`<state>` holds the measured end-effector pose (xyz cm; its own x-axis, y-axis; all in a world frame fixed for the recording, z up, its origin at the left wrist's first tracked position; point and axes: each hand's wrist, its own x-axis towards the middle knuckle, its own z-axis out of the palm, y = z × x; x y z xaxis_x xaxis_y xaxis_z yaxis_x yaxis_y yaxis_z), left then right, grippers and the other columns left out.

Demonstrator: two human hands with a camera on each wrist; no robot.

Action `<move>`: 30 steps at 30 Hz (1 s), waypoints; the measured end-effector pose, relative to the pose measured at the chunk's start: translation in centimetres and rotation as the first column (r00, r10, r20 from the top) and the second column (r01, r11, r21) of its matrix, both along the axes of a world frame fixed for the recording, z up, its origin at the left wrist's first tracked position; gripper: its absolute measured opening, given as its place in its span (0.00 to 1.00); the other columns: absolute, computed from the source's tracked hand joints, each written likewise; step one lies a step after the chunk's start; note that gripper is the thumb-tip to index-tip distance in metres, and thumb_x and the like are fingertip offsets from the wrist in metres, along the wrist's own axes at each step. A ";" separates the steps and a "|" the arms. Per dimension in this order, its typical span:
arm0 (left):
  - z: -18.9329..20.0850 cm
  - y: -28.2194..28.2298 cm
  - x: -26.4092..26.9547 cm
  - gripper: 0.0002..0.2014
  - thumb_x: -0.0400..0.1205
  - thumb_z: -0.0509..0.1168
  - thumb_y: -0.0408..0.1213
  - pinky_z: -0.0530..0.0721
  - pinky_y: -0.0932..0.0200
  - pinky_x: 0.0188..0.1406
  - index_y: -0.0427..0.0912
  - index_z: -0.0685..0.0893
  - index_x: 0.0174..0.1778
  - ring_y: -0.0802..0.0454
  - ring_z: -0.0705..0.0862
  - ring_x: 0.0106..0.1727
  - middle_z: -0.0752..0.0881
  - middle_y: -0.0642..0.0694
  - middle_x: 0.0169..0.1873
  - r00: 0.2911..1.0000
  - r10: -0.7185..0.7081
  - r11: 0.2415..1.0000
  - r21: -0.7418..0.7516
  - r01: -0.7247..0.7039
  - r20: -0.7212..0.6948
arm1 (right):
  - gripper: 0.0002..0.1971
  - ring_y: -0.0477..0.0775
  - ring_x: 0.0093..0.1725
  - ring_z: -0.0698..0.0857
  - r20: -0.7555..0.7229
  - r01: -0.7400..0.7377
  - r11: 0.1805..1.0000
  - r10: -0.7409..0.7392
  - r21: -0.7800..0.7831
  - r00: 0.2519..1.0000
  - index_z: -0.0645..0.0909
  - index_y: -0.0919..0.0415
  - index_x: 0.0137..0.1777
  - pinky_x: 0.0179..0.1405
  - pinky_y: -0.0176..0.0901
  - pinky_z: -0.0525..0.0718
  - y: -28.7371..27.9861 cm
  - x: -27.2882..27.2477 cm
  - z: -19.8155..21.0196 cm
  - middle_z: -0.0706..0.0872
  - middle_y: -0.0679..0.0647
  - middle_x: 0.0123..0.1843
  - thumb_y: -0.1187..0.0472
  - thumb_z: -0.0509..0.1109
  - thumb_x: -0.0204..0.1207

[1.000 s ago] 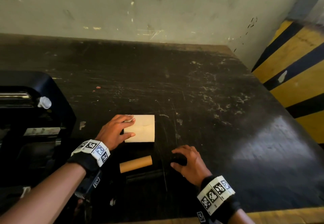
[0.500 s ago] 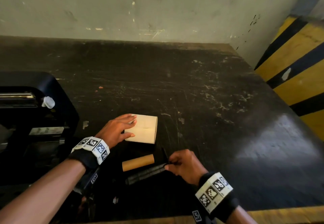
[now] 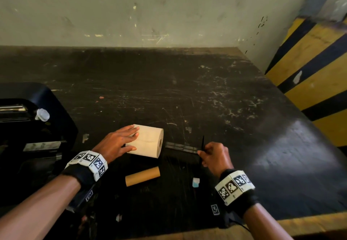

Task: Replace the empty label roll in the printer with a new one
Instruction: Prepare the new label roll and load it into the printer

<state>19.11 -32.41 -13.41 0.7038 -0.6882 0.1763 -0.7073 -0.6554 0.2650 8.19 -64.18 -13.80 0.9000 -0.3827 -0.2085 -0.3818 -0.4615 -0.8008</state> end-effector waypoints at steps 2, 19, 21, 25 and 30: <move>0.0 0.0 -0.1 0.26 0.74 0.72 0.35 0.56 0.53 0.74 0.36 0.75 0.67 0.55 0.58 0.75 0.72 0.42 0.73 1.000 0.002 1.000 -0.002 -0.002 0.002 | 0.08 0.53 0.29 0.87 -0.006 -0.012 1.000 0.012 0.002 1.000 0.77 0.51 0.38 0.35 0.51 0.90 0.5 0.5 -0.2 0.87 0.56 0.35 0.61 0.75 0.72; 0.5 -0.7 0.5 0.25 0.74 0.71 0.42 0.68 0.47 0.73 0.45 0.76 0.68 0.62 0.58 0.71 0.70 0.50 0.74 0.972 0.146 0.987 -0.043 -0.157 -0.185 | 0.12 0.52 0.52 0.84 -0.103 -0.361 0.926 0.350 -0.111 0.931 0.80 0.56 0.57 0.54 0.47 0.85 6.0 5.9 1.0 0.84 0.55 0.54 0.63 0.71 0.74; 0.4 -1.3 0.5 0.26 0.74 0.71 0.41 0.67 0.46 0.74 0.45 0.75 0.69 0.61 0.59 0.71 0.70 0.50 0.73 0.957 0.179 0.975 -0.091 -0.204 -0.230 | 0.14 0.55 0.54 0.84 -0.092 -0.357 0.923 0.347 -0.146 0.933 0.80 0.58 0.59 0.56 0.47 0.84 6.5 6.7 1.0 0.84 0.57 0.56 0.64 0.71 0.74; -0.1 -1.6 0.4 0.26 0.75 0.71 0.41 0.60 0.47 0.77 0.52 0.74 0.69 0.55 0.56 0.77 0.62 0.52 0.77 0.918 0.244 0.943 -0.143 -0.300 -0.313 | 0.11 0.56 0.52 0.86 -0.042 -0.392 0.911 0.390 -0.131 0.920 0.83 0.58 0.53 0.55 0.52 0.85 7.1 7.8 0.8 0.87 0.58 0.53 0.67 0.70 0.72; -0.4 -1.5 0.6 0.27 0.77 0.68 0.44 0.53 0.48 0.77 0.65 0.66 0.69 0.53 0.54 0.79 0.54 0.55 0.80 0.839 0.252 0.910 -0.176 -0.375 -0.483 | 0.08 0.57 0.49 0.87 -0.003 -0.448 0.886 0.451 -0.121 0.893 0.83 0.62 0.48 0.53 0.55 0.86 8.5 8.8 0.4 0.89 0.59 0.48 0.69 0.68 0.70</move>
